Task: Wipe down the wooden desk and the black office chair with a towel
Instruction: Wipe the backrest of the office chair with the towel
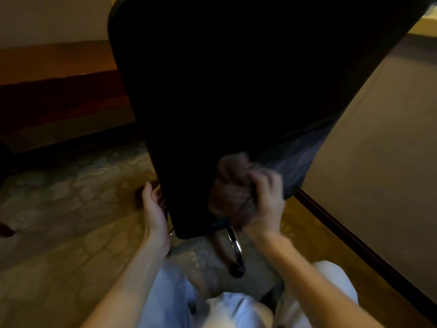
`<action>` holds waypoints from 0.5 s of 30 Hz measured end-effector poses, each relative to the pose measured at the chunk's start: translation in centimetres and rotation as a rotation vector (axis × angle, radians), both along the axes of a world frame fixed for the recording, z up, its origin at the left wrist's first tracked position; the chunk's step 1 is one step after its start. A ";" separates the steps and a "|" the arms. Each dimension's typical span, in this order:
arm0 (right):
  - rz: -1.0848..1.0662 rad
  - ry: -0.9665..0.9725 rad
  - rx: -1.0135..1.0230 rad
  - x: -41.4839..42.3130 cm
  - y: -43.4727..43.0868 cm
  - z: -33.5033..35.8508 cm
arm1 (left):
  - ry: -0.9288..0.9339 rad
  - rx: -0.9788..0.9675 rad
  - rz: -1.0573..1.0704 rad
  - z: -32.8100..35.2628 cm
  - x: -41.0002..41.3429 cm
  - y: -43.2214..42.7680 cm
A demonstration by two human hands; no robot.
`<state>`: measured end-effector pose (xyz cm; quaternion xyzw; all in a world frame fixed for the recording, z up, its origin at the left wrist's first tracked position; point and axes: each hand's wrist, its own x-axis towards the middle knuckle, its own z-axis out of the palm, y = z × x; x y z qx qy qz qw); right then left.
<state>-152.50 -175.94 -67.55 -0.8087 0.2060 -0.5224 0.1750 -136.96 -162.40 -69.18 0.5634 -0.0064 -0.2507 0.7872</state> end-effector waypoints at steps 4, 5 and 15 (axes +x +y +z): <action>-0.204 -0.275 -0.068 -2.5 -4.1 8.4 | 0.091 -0.011 -0.016 -1.0 -1.2 -1.2; -0.231 -0.272 -0.115 -2.7 -5.2 9.9 | 0.094 -0.017 -0.005 -1.0 -1.3 -1.5; -0.192 -0.319 -0.081 3.8 -5.5 4.9 | 0.056 0.032 -0.008 -1.9 -0.4 -0.8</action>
